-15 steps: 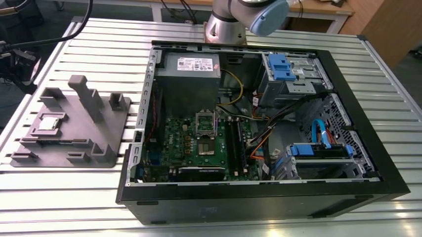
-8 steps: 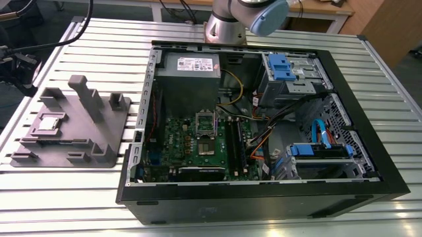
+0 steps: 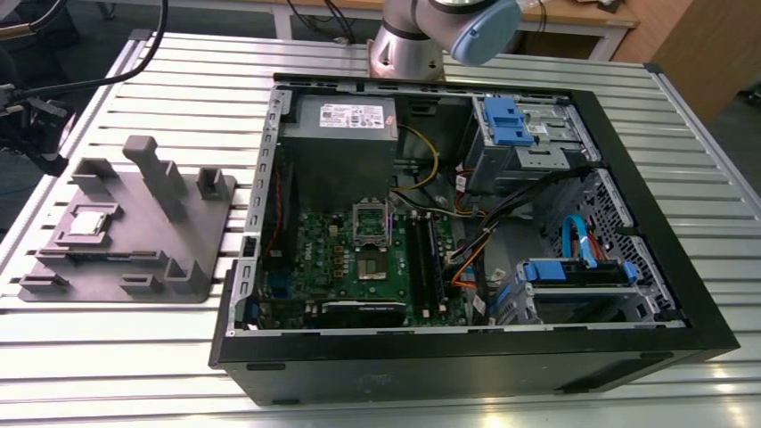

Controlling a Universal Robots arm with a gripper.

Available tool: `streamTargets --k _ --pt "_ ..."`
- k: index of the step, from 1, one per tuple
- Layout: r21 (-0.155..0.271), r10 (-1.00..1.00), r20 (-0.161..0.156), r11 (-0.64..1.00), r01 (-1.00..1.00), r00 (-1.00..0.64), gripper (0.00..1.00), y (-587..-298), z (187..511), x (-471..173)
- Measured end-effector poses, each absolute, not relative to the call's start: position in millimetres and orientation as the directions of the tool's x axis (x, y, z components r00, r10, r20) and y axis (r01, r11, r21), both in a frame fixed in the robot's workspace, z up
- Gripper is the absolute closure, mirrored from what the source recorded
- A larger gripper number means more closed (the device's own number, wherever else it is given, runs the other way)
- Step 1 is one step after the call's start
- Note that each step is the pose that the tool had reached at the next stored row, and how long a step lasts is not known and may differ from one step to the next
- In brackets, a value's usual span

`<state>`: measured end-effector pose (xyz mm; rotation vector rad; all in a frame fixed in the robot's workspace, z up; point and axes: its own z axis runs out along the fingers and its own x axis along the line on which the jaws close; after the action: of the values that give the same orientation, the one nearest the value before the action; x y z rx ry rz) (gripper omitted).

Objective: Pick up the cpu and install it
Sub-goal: 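Reach for the cpu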

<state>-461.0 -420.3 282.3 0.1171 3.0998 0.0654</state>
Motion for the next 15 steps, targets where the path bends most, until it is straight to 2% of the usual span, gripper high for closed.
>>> streamTargets --k 5,15 --pt "0.028 0.076 -0.036 0.997 0.075 -0.996 0.89 -420.3 281.5 -461.0" --pt "0.026 0.076 -0.036 0.997 0.075 -0.996 0.89 -420.5 276.4 -461.2"
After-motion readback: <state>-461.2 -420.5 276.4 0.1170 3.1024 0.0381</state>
